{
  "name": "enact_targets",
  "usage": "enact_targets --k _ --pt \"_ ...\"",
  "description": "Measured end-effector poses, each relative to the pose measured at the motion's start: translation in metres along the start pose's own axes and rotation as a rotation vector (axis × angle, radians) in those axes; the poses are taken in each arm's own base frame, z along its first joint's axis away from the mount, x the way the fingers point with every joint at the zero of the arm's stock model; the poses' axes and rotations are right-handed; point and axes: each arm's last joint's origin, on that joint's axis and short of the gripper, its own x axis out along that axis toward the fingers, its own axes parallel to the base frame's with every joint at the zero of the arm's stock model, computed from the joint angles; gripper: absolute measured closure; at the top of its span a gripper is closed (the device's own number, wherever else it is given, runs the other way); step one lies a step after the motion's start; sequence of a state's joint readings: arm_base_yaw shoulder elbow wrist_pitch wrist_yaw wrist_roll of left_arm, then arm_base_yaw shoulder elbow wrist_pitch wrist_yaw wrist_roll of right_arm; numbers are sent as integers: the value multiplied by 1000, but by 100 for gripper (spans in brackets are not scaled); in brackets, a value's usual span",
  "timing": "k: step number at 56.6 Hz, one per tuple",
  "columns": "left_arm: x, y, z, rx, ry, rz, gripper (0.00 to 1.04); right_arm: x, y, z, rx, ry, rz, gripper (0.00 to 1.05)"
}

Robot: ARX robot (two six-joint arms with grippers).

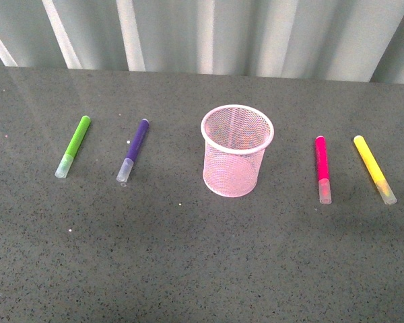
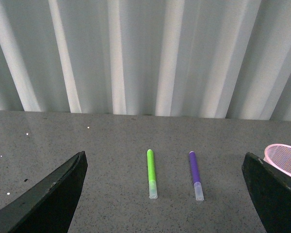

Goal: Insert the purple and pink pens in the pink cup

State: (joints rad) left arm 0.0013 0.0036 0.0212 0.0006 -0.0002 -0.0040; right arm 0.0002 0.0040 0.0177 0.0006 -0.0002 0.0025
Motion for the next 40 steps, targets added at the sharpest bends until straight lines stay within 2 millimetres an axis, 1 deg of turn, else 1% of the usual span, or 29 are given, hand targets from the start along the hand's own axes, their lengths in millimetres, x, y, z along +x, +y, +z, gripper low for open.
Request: enact_targets --k 40 --pt "0 0 0 0 0 0 7 0 0 0 0 0 0 7"
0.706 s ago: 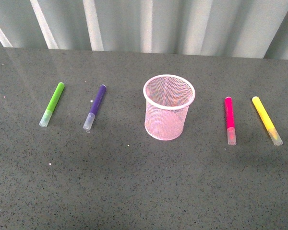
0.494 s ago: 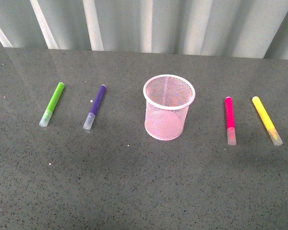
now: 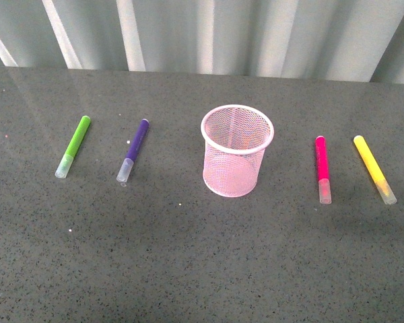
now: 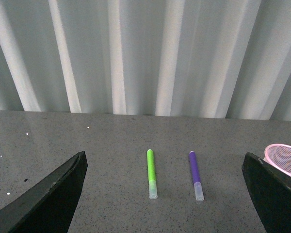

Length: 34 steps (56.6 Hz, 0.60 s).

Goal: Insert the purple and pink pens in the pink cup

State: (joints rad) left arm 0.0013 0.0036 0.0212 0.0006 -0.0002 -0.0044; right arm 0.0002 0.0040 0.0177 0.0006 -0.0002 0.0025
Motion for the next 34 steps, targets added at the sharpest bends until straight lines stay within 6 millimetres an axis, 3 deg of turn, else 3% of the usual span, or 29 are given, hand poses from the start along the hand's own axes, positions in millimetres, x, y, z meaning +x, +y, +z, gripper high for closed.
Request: enact_targets --k 34 --pt "0 0 0 0 0 0 7 0 0 0 0 0 0 7"
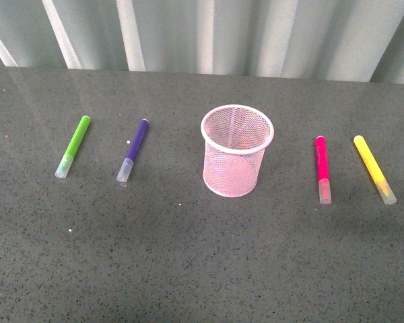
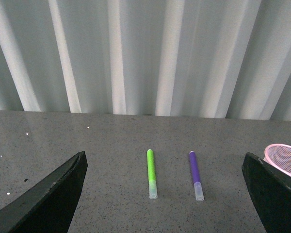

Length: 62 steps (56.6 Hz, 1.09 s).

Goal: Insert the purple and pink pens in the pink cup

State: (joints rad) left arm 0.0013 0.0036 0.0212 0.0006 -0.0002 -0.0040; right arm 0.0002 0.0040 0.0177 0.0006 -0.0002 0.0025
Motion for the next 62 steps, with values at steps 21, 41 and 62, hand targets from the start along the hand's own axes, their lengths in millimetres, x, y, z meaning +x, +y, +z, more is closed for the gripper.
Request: enact_targets --k 21,41,62 --pt "14 -10 26 -69 213 64 7 0 0 0 0 0 0 7" --pt "124 -63 123 -11 181 -117 7 0 0 0 0 0 0 7" --pt "273 -129 67 147 649 -212 7 0 0 0 0 0 0 7"
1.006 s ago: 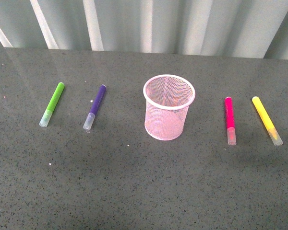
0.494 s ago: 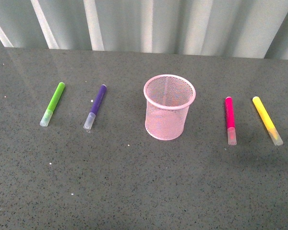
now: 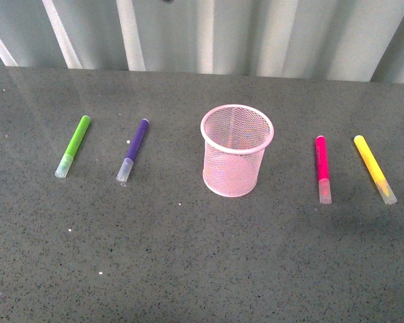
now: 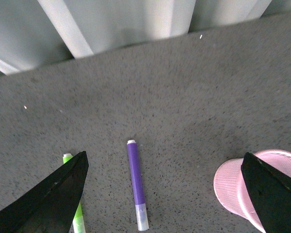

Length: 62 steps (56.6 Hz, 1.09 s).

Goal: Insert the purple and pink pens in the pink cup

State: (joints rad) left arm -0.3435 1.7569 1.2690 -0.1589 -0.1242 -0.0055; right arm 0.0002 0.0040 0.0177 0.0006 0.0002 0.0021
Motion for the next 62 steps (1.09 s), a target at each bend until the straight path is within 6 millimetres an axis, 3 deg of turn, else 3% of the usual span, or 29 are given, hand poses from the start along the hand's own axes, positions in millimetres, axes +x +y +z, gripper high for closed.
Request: enact_targets --k 4,12,38,62 --pt "32 0 -10 -5 83 11 7 0 0 0 0 0 0 7" --pt "59 2 -29 -14 167 25 7 0 0 0 0 0 0 7" --pt "101 6 -58 -9 254 45 7 0 0 0 0 0 0 7" --pt "139 4 -62 0 296 80 7 0 0 0 0 0 0 7"
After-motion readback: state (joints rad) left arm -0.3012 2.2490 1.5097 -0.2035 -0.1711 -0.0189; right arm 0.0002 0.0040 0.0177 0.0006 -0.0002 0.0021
